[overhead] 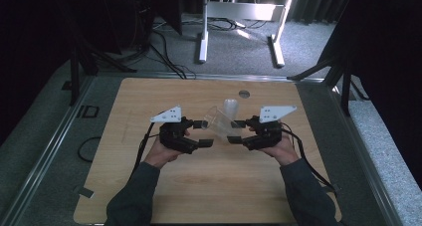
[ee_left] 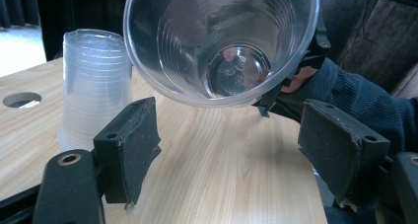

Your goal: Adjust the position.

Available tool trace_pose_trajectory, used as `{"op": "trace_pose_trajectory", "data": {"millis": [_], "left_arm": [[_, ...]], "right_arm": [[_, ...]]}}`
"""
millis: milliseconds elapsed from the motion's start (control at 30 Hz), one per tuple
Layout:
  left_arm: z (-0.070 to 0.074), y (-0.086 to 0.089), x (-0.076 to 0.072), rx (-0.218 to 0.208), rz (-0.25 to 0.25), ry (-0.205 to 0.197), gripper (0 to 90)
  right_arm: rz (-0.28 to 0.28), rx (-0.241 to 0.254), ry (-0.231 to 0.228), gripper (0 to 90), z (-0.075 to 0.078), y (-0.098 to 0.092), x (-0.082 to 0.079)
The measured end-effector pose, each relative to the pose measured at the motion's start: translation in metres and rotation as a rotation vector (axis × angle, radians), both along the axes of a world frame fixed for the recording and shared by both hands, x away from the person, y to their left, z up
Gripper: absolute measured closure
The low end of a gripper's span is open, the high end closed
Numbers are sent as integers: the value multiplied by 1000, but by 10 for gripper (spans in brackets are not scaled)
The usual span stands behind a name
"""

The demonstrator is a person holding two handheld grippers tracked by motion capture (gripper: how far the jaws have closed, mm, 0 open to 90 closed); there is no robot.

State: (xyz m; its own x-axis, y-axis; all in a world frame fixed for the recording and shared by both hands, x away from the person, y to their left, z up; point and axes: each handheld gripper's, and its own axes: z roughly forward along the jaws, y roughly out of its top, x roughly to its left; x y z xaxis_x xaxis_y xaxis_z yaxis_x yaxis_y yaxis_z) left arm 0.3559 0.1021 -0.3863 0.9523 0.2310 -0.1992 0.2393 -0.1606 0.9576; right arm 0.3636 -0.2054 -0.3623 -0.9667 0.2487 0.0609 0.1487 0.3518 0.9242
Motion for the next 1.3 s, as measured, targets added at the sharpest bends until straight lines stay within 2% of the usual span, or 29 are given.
{"op": "trace_pose_trajectory", "data": {"millis": [300, 367, 767, 833, 933, 1300], "left_arm": [[2, -3, -4, -25, 10, -23, 232], [3, -4, -5, -45, 13, -28, 232], [4, -7, -7, -95, 32, -43, 232], [5, -7, -7, -103, 48, -49, 231], [5, -7, -6, -127, 55, -47, 231], [5, -10, -6, -161, 61, -46, 231]], "right_arm": [[28, 49, -17, 413, 0, 2, -2], [28, 57, -26, 413, -1, 3, -3], [25, 64, -41, 413, -3, 6, -3], [24, 67, -45, 413, -4, 7, -4], [25, 70, -48, 413, -4, 8, -4], [26, 74, -51, 413, -5, 9, -4]]}}
